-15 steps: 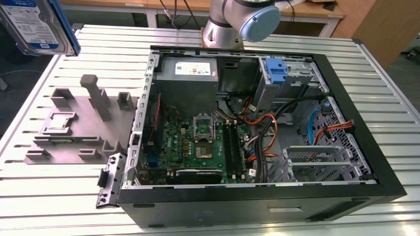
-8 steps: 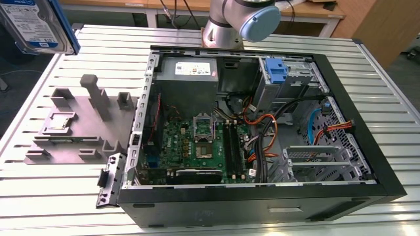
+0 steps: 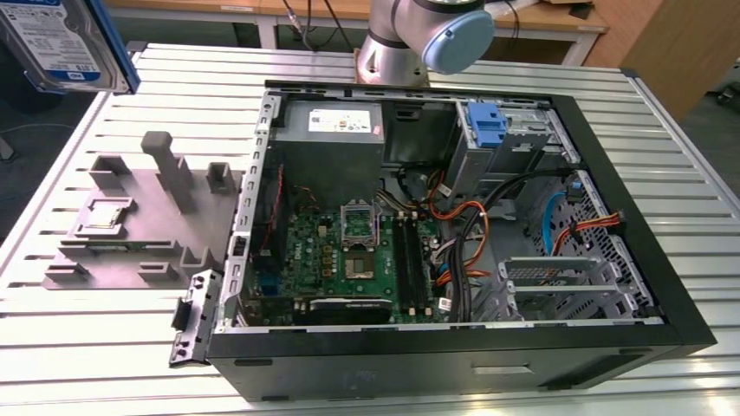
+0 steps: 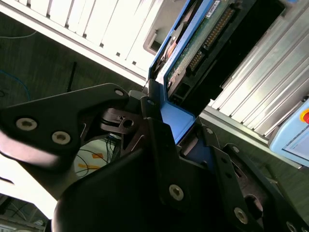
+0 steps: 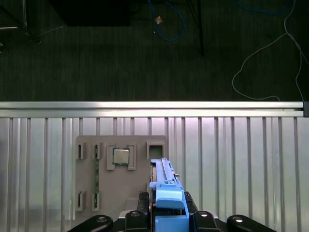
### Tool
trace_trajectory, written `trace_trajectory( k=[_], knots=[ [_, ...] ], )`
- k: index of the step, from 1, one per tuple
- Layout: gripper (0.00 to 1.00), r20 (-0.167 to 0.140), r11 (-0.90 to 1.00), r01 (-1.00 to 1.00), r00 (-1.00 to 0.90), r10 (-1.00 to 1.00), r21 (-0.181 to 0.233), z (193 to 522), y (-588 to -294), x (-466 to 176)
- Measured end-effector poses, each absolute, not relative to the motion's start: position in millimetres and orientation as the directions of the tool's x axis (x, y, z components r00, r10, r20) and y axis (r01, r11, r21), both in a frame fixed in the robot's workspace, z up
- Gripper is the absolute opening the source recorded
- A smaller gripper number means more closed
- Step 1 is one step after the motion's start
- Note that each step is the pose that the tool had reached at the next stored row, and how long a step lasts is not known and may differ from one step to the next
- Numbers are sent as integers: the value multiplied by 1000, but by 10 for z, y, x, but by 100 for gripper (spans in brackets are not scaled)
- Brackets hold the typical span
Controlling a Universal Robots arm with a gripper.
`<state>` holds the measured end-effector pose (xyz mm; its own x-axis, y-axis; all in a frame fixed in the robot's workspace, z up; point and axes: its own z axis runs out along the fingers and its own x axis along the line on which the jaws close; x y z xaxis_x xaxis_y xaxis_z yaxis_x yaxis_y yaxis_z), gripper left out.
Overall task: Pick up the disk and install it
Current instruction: 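Pick up the disk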
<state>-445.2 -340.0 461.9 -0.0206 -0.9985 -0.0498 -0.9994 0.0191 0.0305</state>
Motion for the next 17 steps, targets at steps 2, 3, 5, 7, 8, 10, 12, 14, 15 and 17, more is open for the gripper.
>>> trace_trajectory(
  k=[2, 3, 5, 7, 8, 10, 12, 14, 15, 17],
  knots=[
    [37, -50, 19, -999, -21, -999, 31, 4623, -3400, -4452],
    [37, -50, 19, -999, -21, -999, 31, 4625, -3400, -4452],
    [37, -50, 19, -999, -21, -999, 31, 4625, -3400, -4452],
    [37, -50, 19, -999, -21, -999, 31, 4627, -3406, -4452],
    [37, -50, 19, -999, -21, -999, 31, 4626, -3411, -4452],
    [37, -50, 19, -999, -21, -999, 31, 4625, -3419, -4452],
    [37, -50, 19, -999, -21, -999, 31, 4625, -3419, -4452],
    [37, -50, 19, -999, -21, -999, 31, 4625, -3422, -4452],
    [37, -50, 19, -999, -21, -999, 31, 4625, -3422, -4452],
    [37, -50, 19, -999, -21, -999, 31, 4628, -3422, -4452]
  ],
)
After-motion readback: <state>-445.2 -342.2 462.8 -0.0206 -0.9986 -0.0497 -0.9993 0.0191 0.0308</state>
